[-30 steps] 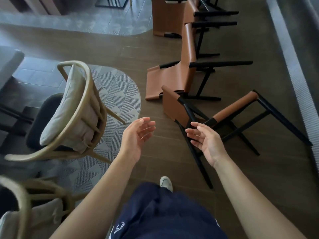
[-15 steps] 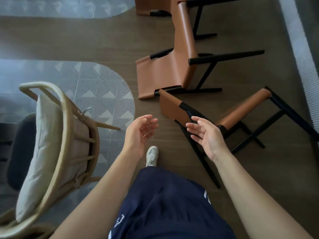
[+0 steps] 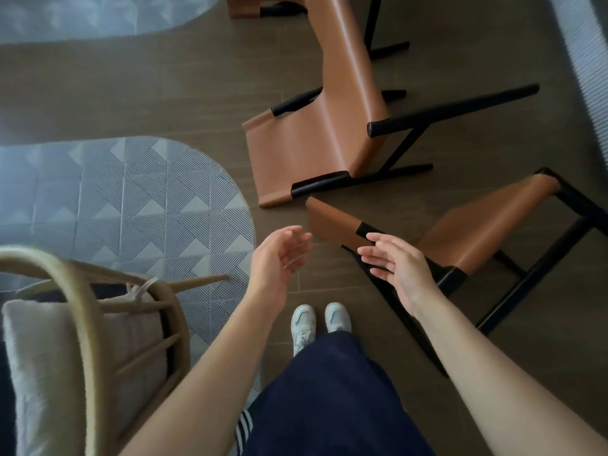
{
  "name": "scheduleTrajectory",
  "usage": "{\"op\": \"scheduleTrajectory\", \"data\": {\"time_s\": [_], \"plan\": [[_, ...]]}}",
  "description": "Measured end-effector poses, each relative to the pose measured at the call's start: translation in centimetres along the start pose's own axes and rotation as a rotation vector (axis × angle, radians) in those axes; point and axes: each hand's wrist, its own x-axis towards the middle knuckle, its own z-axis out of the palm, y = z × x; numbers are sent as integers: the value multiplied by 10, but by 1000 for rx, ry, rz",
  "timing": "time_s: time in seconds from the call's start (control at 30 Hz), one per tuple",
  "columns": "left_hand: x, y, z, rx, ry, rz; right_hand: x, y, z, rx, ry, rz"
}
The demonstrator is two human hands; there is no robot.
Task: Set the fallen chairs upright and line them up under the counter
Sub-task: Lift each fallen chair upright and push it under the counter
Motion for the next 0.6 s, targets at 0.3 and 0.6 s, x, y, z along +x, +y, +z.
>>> {"op": "scheduleTrajectory", "data": {"time_s": [0.3, 0.6], "plan": [[116, -40, 8, -25, 44, -62, 134, 27, 29, -332, 73, -144], [188, -90, 19, -80, 106, -208, 234, 69, 70, -1137, -67, -347]]}}
